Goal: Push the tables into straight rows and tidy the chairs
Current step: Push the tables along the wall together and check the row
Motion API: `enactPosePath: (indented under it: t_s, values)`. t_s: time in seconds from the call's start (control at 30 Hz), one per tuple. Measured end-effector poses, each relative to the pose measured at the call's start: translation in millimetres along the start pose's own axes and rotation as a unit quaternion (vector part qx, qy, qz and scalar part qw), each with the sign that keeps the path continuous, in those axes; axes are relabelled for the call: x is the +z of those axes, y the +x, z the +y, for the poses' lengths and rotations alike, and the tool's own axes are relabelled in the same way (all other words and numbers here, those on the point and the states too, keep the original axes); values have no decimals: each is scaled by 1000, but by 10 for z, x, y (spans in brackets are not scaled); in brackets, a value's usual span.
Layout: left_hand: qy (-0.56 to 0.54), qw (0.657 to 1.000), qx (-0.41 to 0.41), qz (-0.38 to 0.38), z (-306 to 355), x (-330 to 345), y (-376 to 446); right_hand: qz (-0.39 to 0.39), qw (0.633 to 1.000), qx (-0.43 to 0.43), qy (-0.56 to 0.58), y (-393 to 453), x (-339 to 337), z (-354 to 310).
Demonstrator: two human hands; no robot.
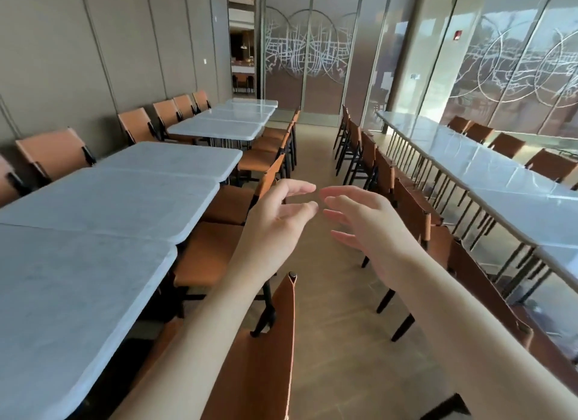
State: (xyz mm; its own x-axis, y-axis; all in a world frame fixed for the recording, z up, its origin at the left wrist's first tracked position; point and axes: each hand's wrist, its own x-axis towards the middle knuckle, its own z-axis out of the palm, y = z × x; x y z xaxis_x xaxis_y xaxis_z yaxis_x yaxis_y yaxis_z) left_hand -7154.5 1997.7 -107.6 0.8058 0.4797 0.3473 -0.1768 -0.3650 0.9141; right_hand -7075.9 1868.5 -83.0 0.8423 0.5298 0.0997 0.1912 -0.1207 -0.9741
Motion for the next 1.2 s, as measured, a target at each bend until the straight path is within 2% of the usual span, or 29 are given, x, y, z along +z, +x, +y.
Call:
enactPosePath:
  t_s: [0.23, 0.57, 0.93, 1.2]
  values:
    - [36, 995, -64, 72, -12, 784, -308, -109, 994, 10, -4, 101, -686, 352]
    - [72, 981, -111, 145, -81, 1147, -253, -225, 973, 27, 35, 479, -945, 679]
    - [85, 962, -95, 242, -418, 1228, 817, -266, 964, -14, 18, 1718, -1100, 765]
    - [88, 955, -97, 266, -792, 1093, 1793, -306, 952, -22, 6, 2860, -863, 700]
